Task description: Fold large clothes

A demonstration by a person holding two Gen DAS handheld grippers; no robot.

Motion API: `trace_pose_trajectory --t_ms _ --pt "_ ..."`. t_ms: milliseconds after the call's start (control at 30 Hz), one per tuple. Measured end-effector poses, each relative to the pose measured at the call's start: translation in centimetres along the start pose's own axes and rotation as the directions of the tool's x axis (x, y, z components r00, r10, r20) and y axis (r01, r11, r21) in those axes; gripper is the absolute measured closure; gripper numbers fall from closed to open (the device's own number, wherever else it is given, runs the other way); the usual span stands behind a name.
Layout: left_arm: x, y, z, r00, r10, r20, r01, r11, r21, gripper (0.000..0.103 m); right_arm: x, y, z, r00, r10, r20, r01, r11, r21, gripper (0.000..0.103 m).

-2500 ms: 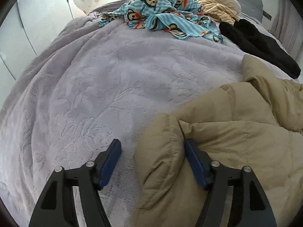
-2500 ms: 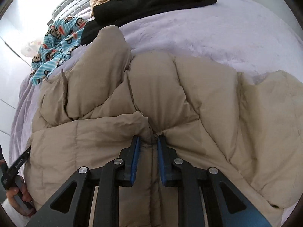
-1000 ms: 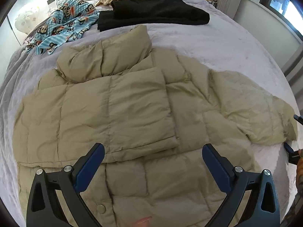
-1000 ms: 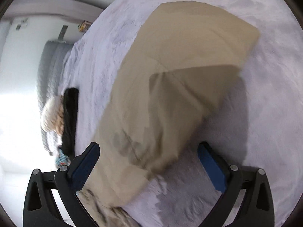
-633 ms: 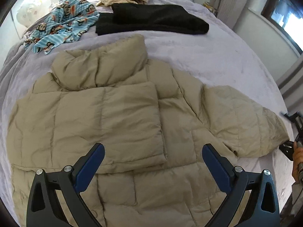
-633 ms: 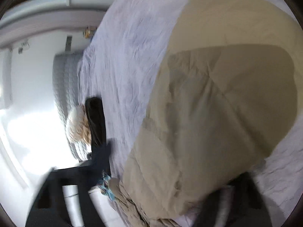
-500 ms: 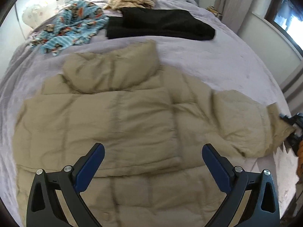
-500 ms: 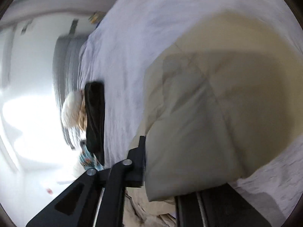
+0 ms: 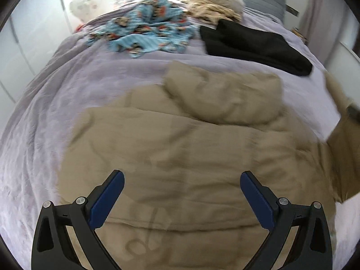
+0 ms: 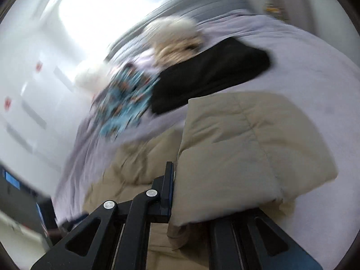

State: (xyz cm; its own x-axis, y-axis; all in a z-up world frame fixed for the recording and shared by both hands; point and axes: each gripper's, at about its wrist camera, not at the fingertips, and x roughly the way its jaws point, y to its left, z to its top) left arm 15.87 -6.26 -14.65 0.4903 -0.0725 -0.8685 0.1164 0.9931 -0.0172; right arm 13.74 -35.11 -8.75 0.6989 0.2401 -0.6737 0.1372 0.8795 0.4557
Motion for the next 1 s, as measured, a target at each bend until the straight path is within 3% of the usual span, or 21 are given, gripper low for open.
trace_pose_trajectory --t_ms 133,267,367,400,467,533,567,667,767,800,833,867,900,967,1000 --pt "0.9 3.1 0.2 1.0 0.028 -0.006 -0.028 0.999 -0.026 0.0 7.1 4.3 -3.2 0.993 0.003 -0.12 -0.011 0.998 -0.066 0.095" --pt "2.0 4.8 -0.1 0.999 0.031 -0.021 -0.032 0.999 -0.033 0.0 9.7 4.3 -8.2 0.978 -0.049 -0.202 0.033 0.996 -0.081 0.095" --pt "2.9 5.0 -0.5 0.999 0.018 -0.04 -0.02 0.999 -0.04 0.0 10.9 4.3 -9.9 0.963 -0.093 -0.253 0.068 0.992 -0.104 0.094" --pt "3.0 5.0 -0.6 0.999 0.012 -0.046 -0.013 0.999 -0.042 0.0 10.9 4.2 -10.0 0.958 -0.102 -0.269 0.075 0.991 -0.107 0.089" --pt "3.2 4.7 -0.8 0.999 -0.007 -0.052 0.005 0.999 -0.045 0.0 10.3 3.8 -9.7 0.955 -0.085 -0.284 0.064 0.995 -0.081 0.069" --pt "3.2 4.4 -0.6 0.998 -0.03 -0.05 0.028 0.999 -0.042 0.0 8.5 3.4 -9.0 0.964 -0.022 -0.265 0.021 1.0 -0.009 0.019" --pt "3.2 4.2 -0.5 0.998 -0.04 -0.049 0.038 0.998 -0.04 0.0 7.3 3.1 -9.0 0.971 -0.003 -0.239 0.009 1.0 0.023 0.018" --pt "3.1 4.3 -0.1 0.996 -0.074 -0.042 0.072 0.996 -0.042 0.0 3.9 0.5 -8.6 0.986 0.038 -0.162 -0.008 0.983 0.181 0.018" --pt "3.1 4.8 0.3 0.991 -0.129 -0.046 0.126 0.99 -0.066 0.0 2.6 -3.7 -8.5 0.993 0.068 -0.092 -0.025 0.915 0.402 0.019" --pt "3.1 5.0 0.5 0.988 -0.148 -0.044 0.144 0.987 -0.073 0.0 2.7 -5.3 -8.4 0.993 0.087 -0.074 -0.041 0.878 0.477 0.027" --pt "3.0 5.4 0.6 0.985 -0.168 -0.04 0.164 0.983 -0.082 0.0 2.9 -6.4 -8.3 0.994 0.093 -0.064 -0.045 0.847 0.529 0.051" --pt "2.8 5.7 0.8 0.981 -0.188 -0.034 0.185 0.979 -0.09 0.003 3.4 -6.7 -8.1 0.993 0.097 -0.061 -0.047 0.834 0.549 0.066" --pt "2.6 6.1 0.9 0.978 -0.208 -0.029 0.204 0.974 -0.096 0.005 3.7 -6.8 -7.7 0.993 0.102 -0.064 -0.05 0.832 0.553 0.088" --pt "2.3 6.9 1.0 0.969 -0.245 -0.02 0.242 0.964 -0.112 0.005 3.9 -5.0 -6.5 0.993 0.104 -0.055 -0.065 0.878 0.475 0.091" --pt "2.1 7.4 1.1 0.964 -0.267 -0.014 0.263 0.957 -0.124 0.005 3.9 -3.0 -5.8 0.993 0.102 -0.059 -0.072 0.922 0.381 0.091"
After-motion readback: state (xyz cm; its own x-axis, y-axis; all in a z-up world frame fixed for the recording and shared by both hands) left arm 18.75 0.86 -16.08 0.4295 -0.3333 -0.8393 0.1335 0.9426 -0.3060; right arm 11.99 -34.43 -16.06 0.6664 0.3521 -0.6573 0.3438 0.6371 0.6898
